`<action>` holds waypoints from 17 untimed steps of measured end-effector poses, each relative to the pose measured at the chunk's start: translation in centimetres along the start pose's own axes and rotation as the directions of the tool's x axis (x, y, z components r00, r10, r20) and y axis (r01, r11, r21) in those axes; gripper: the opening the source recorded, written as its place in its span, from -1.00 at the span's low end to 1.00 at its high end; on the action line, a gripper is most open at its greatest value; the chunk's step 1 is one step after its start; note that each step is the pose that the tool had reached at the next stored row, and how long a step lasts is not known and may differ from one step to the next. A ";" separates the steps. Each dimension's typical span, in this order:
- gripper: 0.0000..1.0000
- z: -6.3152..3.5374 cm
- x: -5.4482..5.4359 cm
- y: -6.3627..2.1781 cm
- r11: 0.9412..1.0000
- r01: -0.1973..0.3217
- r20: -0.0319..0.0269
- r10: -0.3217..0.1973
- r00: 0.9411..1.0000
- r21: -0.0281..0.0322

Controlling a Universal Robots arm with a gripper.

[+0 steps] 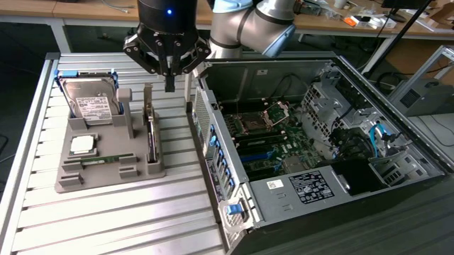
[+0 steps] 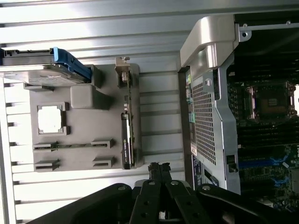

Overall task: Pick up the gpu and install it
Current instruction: 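Reach for the gpu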

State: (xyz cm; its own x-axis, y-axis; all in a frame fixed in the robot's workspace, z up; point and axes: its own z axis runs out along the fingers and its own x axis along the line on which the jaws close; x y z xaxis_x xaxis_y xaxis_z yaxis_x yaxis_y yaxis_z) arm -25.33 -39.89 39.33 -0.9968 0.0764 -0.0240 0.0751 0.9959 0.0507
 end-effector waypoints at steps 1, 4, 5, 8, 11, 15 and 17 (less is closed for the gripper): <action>-0.79 0.00 0.1 -0.01 1.000 0.000 0.000 0.000 1.000 0.000; -0.79 -0.01 0.5 -0.04 1.000 0.000 0.000 0.000 1.000 0.000; -0.79 -0.01 0.6 -0.04 1.000 0.000 0.000 0.000 1.000 0.000; -0.79 -0.02 0.8 -0.06 1.000 0.000 0.000 0.000 1.000 0.000; -0.79 -0.03 1.0 -0.08 1.000 0.000 0.000 0.000 1.000 0.000; -0.79 -0.03 1.2 -0.09 1.000 0.000 0.000 0.000 1.000 0.000; -0.79 -0.03 1.2 -0.09 1.000 0.000 0.000 0.000 1.000 0.000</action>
State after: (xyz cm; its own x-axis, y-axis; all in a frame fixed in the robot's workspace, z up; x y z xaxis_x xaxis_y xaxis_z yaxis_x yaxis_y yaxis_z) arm -26.52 -39.89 39.33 -0.9968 0.0764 -0.0241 0.0751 0.9959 0.0507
